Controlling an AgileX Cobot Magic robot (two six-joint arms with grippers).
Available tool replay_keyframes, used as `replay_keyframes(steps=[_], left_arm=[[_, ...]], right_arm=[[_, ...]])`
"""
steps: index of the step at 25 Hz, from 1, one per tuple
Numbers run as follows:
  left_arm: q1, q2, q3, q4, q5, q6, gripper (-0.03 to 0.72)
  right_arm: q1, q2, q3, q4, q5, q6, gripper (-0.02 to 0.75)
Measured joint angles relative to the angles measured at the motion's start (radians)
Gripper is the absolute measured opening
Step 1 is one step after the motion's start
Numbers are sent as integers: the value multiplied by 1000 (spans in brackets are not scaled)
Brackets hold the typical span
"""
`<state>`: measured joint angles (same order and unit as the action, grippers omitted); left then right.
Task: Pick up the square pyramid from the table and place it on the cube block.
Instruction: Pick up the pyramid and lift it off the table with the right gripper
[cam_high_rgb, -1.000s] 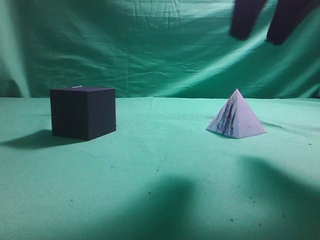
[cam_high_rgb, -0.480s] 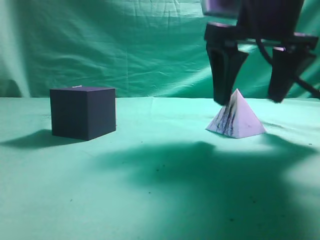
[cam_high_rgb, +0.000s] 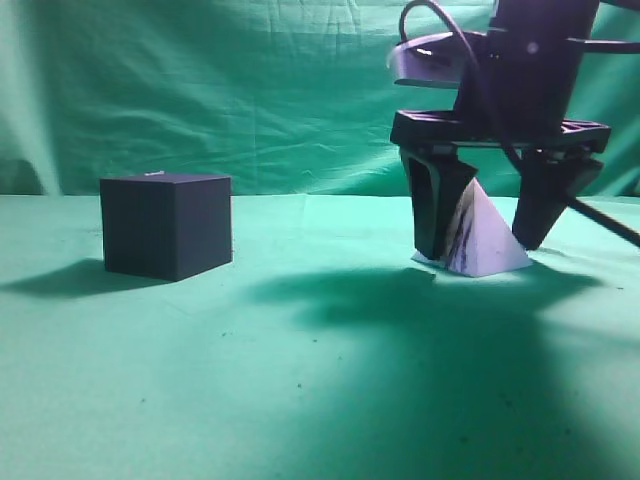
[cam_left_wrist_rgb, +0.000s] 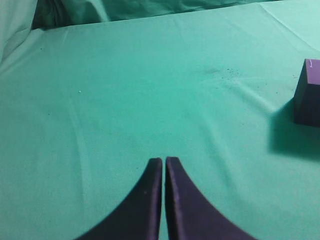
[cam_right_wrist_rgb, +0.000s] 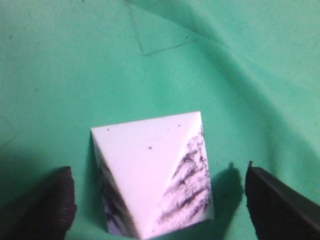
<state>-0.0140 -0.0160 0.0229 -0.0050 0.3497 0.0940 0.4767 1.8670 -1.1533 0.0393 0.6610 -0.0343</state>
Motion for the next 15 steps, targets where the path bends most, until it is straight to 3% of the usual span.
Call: replay_keyframes(steps=[1,3,8,10,11,12,14,15], left_arm=[[0,0,0,0,0,0,0],[0,0,0,0,0,0,0],[0,0,0,0,0,0,0],[0,0,0,0,0,0,0],[0,0,0,0,0,0,0],[0,0,0,0,0,0,0],[0,0,0,0,0,0,0],[0,0,0,0,0,0,0]], right_arm=[[0,5,0,0,-4,0,645],[0,19,-1,0,-9,-2,558],[0,28,-2,-2,-9,-13,572],[0,32,-5,-8,-9,-20,502],[0,34,-7,-8,-9,-22,517],[0,38,-11,-8,-7,-26,452],[0,40,-14,-10,0,-32,452],[0,40,-16,-10,2,-38,411]])
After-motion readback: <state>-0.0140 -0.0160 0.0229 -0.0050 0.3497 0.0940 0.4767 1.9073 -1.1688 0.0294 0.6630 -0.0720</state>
